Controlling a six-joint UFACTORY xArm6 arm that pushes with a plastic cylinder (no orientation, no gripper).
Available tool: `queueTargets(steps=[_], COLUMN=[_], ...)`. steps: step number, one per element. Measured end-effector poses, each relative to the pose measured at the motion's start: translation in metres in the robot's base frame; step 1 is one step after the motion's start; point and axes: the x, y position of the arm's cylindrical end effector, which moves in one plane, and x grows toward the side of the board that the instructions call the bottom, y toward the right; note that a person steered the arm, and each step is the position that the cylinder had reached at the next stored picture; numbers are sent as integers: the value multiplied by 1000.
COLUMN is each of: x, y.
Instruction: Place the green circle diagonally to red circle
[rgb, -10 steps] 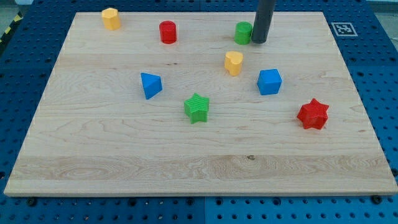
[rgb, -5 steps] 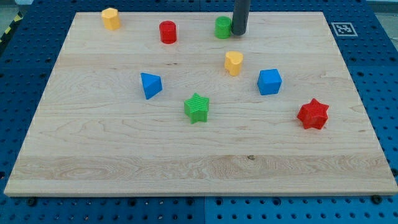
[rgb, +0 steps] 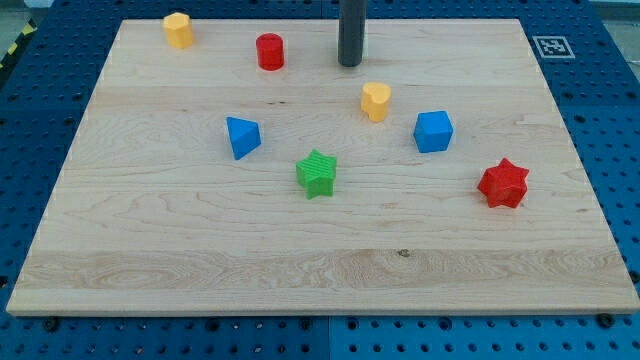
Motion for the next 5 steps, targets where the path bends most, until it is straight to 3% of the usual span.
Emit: queueTargets(steps=[1,2,3,5], x=[11,-11,-38,-38], y=[41,60,60,60])
